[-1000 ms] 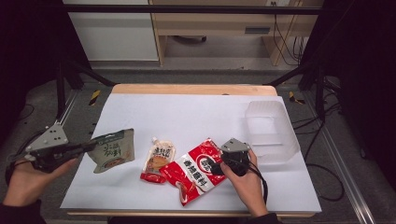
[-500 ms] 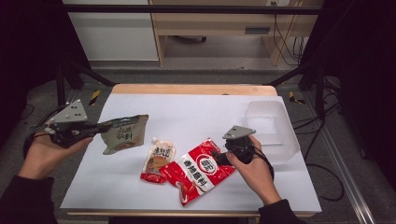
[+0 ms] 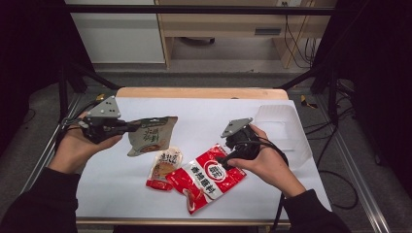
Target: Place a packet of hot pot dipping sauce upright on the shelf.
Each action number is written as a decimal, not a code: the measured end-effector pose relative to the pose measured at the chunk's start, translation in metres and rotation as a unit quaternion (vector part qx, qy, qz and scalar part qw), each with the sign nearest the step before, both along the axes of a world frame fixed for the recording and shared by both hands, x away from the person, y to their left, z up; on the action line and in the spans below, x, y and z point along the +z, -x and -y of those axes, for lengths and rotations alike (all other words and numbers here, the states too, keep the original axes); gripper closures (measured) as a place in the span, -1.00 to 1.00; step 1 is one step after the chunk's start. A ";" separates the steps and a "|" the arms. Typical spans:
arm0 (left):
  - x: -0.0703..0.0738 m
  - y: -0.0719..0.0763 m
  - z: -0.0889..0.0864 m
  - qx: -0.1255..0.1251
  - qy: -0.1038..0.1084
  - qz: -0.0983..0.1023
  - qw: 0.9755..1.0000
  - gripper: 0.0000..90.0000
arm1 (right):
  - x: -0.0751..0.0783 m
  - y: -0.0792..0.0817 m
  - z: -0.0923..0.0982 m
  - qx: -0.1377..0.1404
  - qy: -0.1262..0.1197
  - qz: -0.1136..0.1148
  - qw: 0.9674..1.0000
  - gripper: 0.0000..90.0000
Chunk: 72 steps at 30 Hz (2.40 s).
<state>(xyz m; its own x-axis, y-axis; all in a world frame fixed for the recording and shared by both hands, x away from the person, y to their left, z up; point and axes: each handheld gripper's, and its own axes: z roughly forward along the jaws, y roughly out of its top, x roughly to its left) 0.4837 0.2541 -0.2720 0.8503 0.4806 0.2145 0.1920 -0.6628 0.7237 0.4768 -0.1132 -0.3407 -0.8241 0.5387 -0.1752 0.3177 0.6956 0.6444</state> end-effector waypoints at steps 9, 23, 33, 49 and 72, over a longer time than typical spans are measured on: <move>-0.003 0.001 0.034 -0.039 -0.011 0.001 0.999 1.00 | 0.021 -0.005 -0.015 0.050 0.026 0.004 0.998 -0.63; -0.013 0.004 0.073 -0.085 -0.027 -0.005 0.996 1.00 | 0.033 -0.007 -0.029 0.083 0.070 0.019 0.994 -0.38; -0.016 0.010 0.092 -0.113 -0.032 -0.007 0.993 1.00 | 0.028 -0.011 -0.043 0.114 0.072 0.009 0.991 0.01; -0.021 0.011 0.094 -0.118 -0.018 -0.013 0.993 1.00 | 0.027 -0.012 -0.052 0.138 0.064 -0.009 0.988 1.00; -0.061 0.035 0.041 -0.028 0.061 0.015 0.998 -0.55 | 0.049 -0.027 -0.030 0.107 0.110 0.019 0.988 1.00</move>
<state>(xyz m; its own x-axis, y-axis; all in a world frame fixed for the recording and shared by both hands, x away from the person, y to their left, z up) 0.4485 0.2130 -0.3334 0.8707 0.4561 0.1841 0.1333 -0.5791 0.8043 0.5038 -0.0832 -0.2915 -0.9053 0.2991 -0.3015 0.1272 0.8684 0.4793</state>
